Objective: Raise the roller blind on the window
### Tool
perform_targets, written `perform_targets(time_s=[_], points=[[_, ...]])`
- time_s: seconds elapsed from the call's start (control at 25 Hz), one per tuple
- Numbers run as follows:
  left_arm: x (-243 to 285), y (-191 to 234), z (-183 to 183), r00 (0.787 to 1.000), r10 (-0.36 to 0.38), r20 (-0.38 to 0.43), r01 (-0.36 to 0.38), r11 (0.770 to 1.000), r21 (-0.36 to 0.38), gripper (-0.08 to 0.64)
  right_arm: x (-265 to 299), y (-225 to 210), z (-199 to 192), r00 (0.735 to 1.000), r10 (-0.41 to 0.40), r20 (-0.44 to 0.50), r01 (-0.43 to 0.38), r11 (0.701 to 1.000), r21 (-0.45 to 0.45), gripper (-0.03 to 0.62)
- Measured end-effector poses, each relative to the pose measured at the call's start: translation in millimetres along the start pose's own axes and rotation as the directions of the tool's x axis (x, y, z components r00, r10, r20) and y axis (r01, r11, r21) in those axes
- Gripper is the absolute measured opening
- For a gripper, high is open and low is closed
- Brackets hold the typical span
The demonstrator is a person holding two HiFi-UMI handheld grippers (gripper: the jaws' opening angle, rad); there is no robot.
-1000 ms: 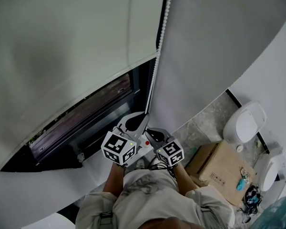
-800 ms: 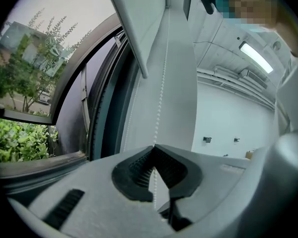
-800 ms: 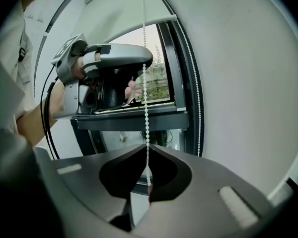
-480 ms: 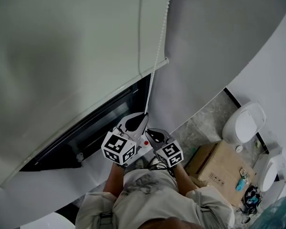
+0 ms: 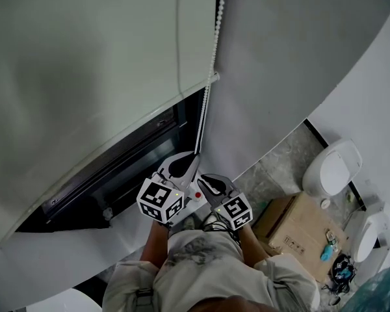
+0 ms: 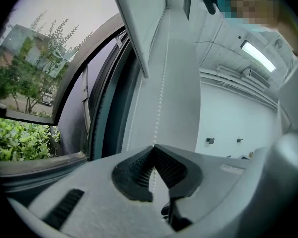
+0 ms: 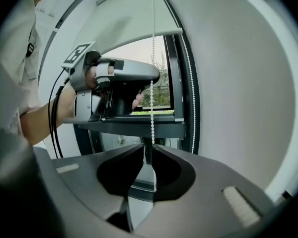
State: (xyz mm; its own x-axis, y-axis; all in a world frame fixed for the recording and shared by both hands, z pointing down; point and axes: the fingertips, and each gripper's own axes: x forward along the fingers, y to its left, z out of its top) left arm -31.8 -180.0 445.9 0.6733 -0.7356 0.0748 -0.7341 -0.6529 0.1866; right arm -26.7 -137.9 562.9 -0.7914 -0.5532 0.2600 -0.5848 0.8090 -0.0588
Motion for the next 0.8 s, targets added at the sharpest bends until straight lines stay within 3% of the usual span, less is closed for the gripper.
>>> perform_targets(time_s=[0.44, 0.8], points=[[-1, 4, 2, 1.0, 0.012, 0.002, -0.012, 1.0, 0.006, 0.012, -20, 1, 92, 0.988, 0.044, 0.145, -0.034, 0.997, -0.073, 0.069], [1, 4, 2, 1.0, 0.006, 0.003, -0.006, 1.0, 0.008, 0.014, -30, -9, 171, 0.955, 0.062, 0.29, -0.022, 0.99, -0.138, 0.074]])
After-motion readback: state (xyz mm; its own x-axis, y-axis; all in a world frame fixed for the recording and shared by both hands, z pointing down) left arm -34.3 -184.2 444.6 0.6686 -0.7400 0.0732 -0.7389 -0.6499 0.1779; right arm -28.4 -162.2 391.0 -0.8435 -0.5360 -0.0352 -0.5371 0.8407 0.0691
